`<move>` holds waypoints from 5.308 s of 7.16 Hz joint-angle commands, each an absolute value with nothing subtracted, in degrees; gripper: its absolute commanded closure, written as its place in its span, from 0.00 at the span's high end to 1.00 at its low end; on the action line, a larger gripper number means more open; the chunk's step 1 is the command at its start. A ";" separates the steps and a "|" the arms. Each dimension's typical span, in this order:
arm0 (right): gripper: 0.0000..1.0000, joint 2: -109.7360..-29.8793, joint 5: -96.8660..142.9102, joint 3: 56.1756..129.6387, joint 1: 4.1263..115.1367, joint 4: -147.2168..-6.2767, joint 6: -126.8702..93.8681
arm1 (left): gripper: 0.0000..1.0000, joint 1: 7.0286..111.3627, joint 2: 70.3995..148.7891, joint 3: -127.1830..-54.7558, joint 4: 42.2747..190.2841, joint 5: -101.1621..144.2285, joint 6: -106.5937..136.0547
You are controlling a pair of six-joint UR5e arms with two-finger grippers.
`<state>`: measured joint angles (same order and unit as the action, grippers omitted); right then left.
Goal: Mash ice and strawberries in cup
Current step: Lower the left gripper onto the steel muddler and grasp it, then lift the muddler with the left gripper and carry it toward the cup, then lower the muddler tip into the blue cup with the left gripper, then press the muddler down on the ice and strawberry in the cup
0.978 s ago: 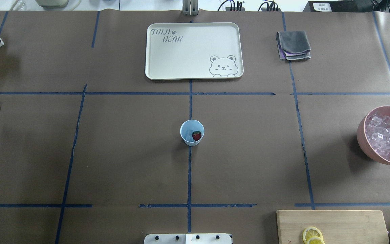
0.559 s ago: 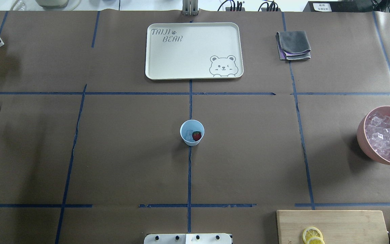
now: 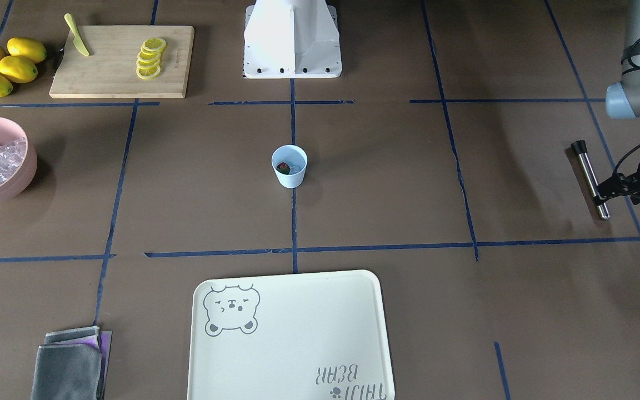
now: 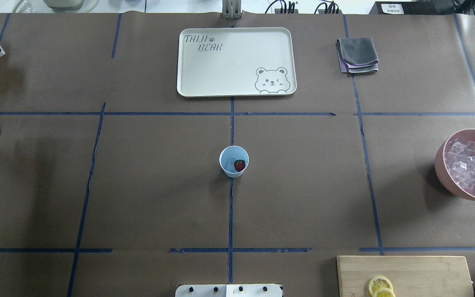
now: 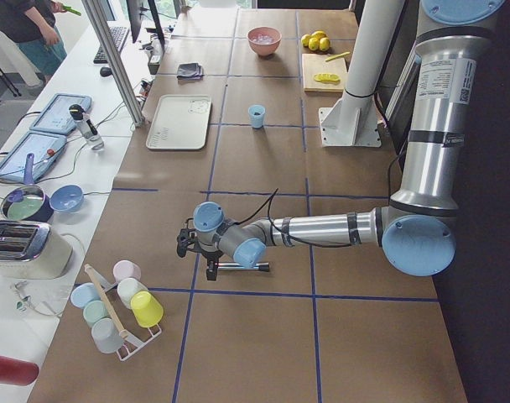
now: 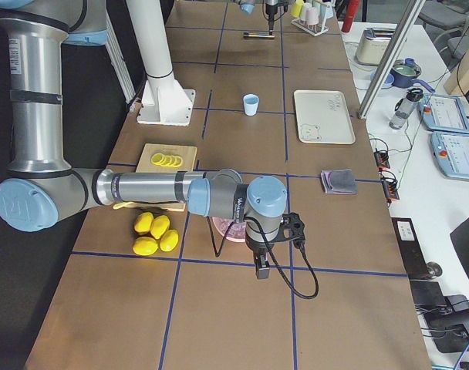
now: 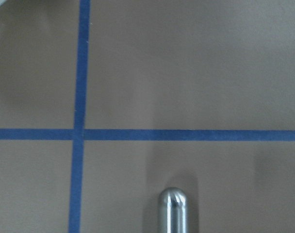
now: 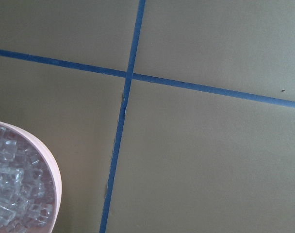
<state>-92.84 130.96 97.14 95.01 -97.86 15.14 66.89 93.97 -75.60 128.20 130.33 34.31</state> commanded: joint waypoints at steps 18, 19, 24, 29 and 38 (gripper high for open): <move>1.00 -93.87 130.78 98.35 95.01 -97.91 15.12 | 0.00 53.22 113.28 -90.37 169.63 118.90 30.87; 1.00 -93.87 130.87 98.35 95.01 -97.91 15.12 | 0.00 47.08 113.73 -88.26 177.20 111.69 27.46; 1.00 -93.78 130.78 98.35 95.01 -97.82 15.20 | 0.00 32.57 125.67 -81.65 191.04 92.61 22.87; 1.00 -93.87 130.78 98.44 95.01 -97.82 15.21 | 0.00 26.20 126.21 -77.79 195.12 87.01 17.25; 1.00 -93.87 130.69 98.44 95.01 -97.82 15.21 | 0.00 21.71 126.65 -71.01 201.89 83.67 14.15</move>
<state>-93.94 130.70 98.44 95.01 -97.82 15.20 21.74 126.50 -70.59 201.88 83.72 14.27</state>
